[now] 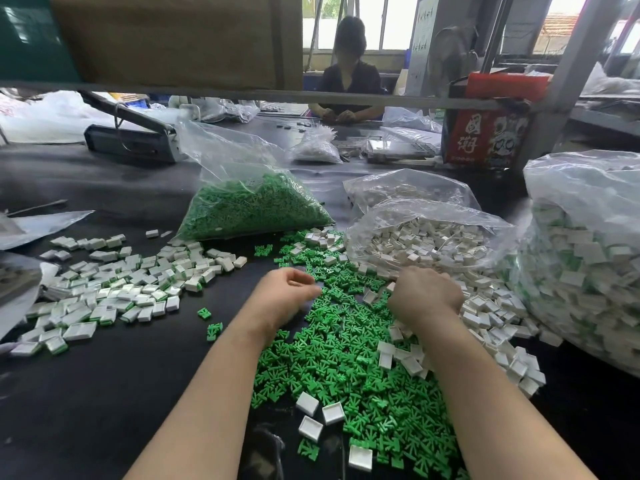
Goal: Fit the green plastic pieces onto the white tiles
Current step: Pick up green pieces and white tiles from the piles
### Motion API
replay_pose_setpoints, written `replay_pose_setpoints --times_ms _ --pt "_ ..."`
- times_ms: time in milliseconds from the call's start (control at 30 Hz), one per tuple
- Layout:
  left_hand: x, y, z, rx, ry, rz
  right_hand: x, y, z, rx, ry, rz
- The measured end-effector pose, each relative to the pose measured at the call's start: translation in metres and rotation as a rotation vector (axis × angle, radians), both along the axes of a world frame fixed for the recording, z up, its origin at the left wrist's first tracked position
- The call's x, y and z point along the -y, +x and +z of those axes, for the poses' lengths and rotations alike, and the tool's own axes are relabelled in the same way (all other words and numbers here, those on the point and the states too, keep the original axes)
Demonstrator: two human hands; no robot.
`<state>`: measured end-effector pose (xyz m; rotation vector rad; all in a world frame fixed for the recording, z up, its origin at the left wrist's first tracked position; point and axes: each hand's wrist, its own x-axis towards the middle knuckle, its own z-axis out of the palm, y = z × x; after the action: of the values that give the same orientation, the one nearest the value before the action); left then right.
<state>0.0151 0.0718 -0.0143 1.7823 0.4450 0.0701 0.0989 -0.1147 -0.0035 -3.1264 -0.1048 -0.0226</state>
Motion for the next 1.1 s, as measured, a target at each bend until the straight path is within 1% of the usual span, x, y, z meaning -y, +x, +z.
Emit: replay_pose_setpoints --times_ms 100,167,300,433,600,700,733,800,867,933,1033,1100 --pt "0.011 0.002 -0.006 -0.065 0.259 -0.101 -0.002 0.001 -0.003 -0.065 0.104 0.059" --pt "0.015 0.004 -0.006 -0.069 0.320 -0.127 -0.006 0.002 -0.005 -0.079 0.191 0.124" --pt "0.016 0.004 -0.006 -0.059 0.329 -0.219 -0.007 0.000 -0.006 -0.067 0.279 0.212" --pt "0.014 0.005 -0.008 -0.040 0.321 -0.219 -0.005 -0.001 -0.002 -0.004 0.363 0.306" --pt "0.013 0.005 -0.010 -0.009 0.305 -0.174 -0.009 -0.004 -0.002 -0.067 0.323 0.435" --pt "0.013 0.006 -0.012 0.004 0.333 -0.142 -0.009 -0.004 -0.004 -0.016 0.279 0.453" --pt "0.014 0.007 -0.012 0.018 0.335 -0.125 -0.009 -0.004 -0.004 0.003 0.294 0.460" --pt "0.015 0.008 -0.011 0.063 0.271 -0.093 -0.009 -0.004 -0.002 0.023 0.425 0.475" --pt "0.018 0.007 -0.008 0.095 0.117 -0.086 -0.013 -0.005 0.000 0.044 0.585 0.505" --pt "0.021 0.007 -0.005 0.111 -0.015 -0.070 -0.018 -0.009 0.001 0.081 0.693 0.550" --pt "0.020 0.007 -0.004 0.168 -0.231 -0.002 -0.025 -0.014 0.001 0.124 0.773 0.593" --pt "0.018 0.006 -0.003 0.171 -0.333 0.026 -0.026 -0.015 0.001 0.067 0.798 0.594"
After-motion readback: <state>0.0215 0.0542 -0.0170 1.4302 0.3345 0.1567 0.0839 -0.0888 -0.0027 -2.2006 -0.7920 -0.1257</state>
